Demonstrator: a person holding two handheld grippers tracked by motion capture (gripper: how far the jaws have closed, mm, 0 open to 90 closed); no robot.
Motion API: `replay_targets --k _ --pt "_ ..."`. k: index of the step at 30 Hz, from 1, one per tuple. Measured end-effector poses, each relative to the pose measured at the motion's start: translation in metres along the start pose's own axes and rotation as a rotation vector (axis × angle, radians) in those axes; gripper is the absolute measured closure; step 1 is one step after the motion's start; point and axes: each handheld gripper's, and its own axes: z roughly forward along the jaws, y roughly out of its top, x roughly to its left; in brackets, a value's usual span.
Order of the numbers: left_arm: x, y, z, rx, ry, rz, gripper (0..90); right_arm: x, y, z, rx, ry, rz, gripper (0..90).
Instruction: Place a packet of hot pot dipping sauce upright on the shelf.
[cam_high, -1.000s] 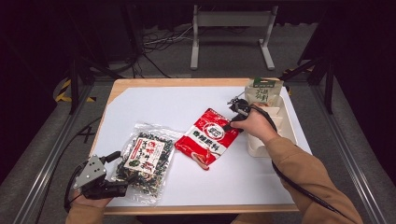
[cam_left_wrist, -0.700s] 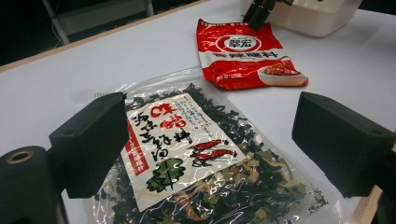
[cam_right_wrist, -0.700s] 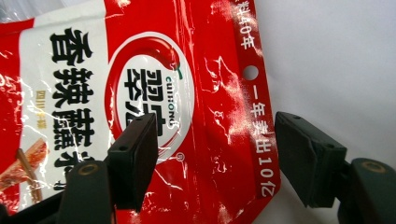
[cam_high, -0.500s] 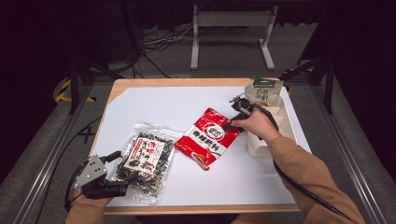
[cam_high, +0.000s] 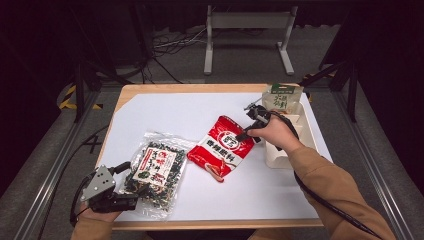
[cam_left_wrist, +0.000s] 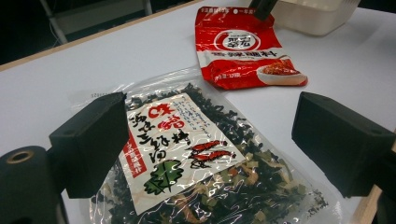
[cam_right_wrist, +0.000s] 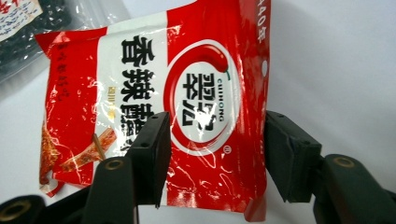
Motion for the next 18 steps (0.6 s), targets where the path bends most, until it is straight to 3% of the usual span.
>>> replay_targets --k 4,12,16,18 --pt "0.001 0.000 0.000 0.001 0.000 -0.001 11.5 0.002 0.001 0.003 0.001 0.046 0.005 48.1" --pt "0.000 0.000 0.000 0.000 -0.001 -0.002 11.5 0.010 0.002 0.007 0.023 0.077 -0.020 51.6" --pt "0.000 0.000 0.000 0.001 -0.001 0.000 11.5 0.015 0.002 0.014 0.044 0.095 -0.021 58.1" --pt "0.000 0.000 0.000 0.000 -0.002 -0.001 11.5 0.016 0.002 0.017 0.056 0.076 -0.042 64.9"
